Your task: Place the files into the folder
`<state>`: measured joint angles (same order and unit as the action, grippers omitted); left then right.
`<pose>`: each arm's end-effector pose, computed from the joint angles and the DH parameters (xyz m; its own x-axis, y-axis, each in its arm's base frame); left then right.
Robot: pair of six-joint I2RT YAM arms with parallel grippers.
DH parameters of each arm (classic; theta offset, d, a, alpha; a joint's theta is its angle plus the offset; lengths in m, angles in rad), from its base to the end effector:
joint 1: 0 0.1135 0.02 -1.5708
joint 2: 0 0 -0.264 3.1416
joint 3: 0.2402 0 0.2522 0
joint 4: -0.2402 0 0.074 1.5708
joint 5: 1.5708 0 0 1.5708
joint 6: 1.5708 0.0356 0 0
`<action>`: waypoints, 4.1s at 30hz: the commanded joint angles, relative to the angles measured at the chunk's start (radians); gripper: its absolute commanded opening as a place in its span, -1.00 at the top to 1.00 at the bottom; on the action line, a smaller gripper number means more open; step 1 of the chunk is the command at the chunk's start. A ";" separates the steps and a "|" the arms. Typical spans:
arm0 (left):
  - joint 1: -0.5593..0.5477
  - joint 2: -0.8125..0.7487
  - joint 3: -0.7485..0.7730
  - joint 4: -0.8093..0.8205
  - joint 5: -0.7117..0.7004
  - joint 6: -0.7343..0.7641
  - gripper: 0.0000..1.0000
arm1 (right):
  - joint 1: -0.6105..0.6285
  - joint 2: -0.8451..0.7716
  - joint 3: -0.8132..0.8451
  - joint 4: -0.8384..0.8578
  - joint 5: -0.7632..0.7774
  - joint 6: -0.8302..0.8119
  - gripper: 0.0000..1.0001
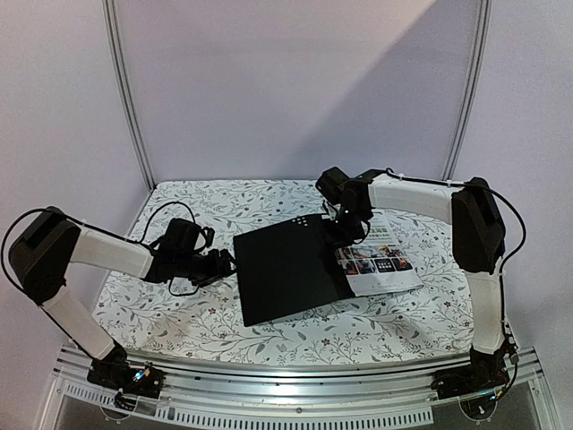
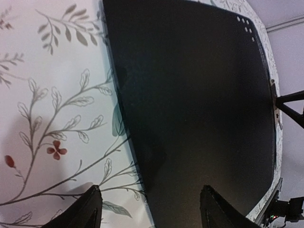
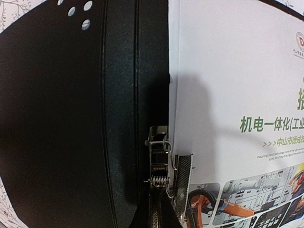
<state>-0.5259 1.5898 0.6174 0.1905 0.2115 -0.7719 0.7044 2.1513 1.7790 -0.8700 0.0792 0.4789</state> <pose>0.2469 -0.1519 0.1322 -0.8689 -0.2842 -0.4053 0.0190 0.7991 -0.6009 0.3448 0.2893 0.1974 -0.9286 -0.1863 -0.3208 -0.2233 0.9713 0.0822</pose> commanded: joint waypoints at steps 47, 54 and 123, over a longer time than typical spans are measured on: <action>-0.042 0.129 -0.067 0.561 0.331 -0.199 0.45 | -0.127 -0.156 -0.238 0.162 -0.323 0.006 0.06; -0.037 0.086 0.059 0.274 0.323 -0.039 0.84 | -0.278 -0.286 -0.405 0.223 -0.303 -0.026 -0.04; -0.223 0.277 0.917 -0.487 0.075 0.376 -0.99 | -0.361 -0.515 -0.859 0.575 -0.454 0.066 -0.40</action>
<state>-0.8371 1.9663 1.6104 -0.2222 0.4198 -0.4644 0.3401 1.6188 0.9394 -0.2798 -0.4011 0.5701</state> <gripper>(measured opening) 0.995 0.700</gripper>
